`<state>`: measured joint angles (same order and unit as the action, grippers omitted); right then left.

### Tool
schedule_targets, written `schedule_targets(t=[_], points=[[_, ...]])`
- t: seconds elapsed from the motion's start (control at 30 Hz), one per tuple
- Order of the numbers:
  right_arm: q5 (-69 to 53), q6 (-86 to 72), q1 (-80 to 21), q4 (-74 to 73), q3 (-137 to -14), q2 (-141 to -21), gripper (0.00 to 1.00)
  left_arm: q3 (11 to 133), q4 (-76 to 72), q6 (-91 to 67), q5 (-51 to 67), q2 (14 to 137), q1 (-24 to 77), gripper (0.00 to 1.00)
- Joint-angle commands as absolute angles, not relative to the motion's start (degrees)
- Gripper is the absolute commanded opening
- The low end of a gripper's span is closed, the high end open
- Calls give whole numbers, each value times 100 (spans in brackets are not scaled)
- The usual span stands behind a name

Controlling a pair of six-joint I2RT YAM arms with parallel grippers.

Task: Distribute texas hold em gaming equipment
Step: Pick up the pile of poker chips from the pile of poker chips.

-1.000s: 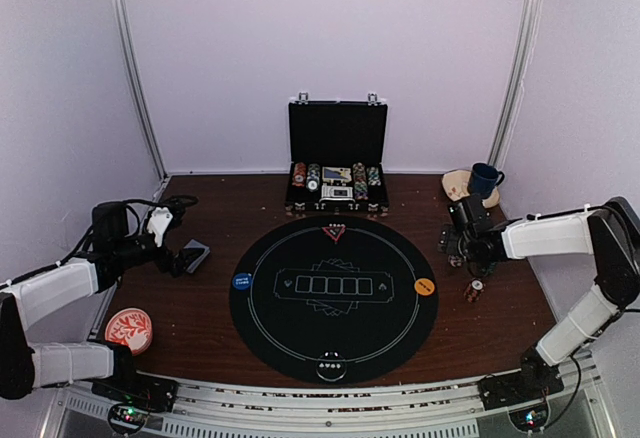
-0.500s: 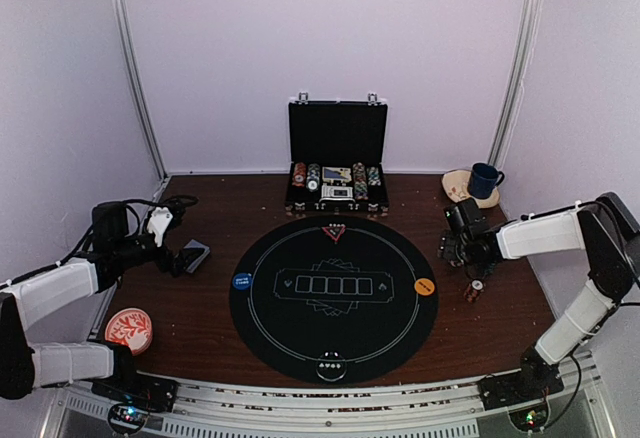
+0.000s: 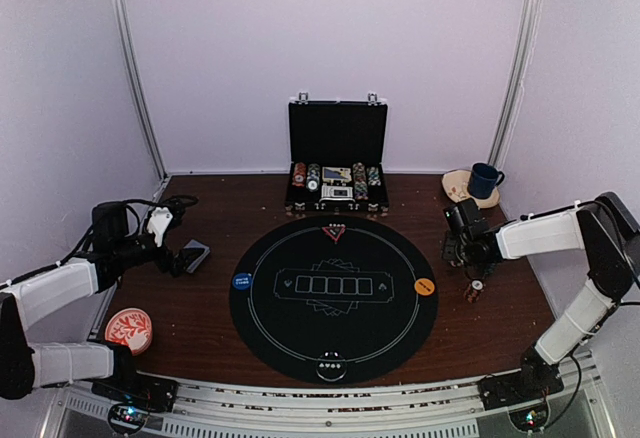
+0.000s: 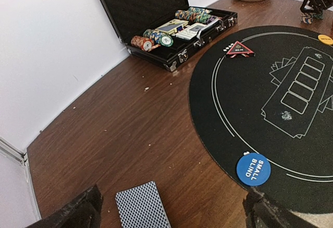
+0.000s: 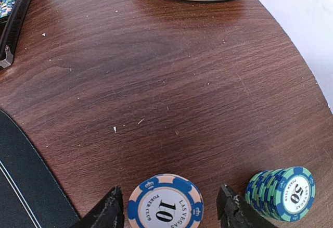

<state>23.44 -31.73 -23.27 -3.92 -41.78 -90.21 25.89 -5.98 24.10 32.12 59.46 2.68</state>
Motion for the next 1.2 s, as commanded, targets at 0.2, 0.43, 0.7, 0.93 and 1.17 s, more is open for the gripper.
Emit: schedule_targets(t=[0.2,0.43,0.7,0.93,1.17], points=[[2545,-3204,-2293,-316,-4225,-8992,58,2565,-820,2456,3230,5877,289,98],[2548,-3182,-2293,-325,-4228,-8988,55,2558,-826,2461,3233,5870,285,98],[2548,-3182,-2295,-332,-4236,-9000,49,2558,-826,2460,3228,5881,288,98],[2558,-3177,-2303,-335,-4221,-8956,42,2558,-831,2456,3226,5884,287,98],[2531,-3166,-2311,-334,-4236,-8975,34,2566,-826,2457,3231,5883,290,98]])
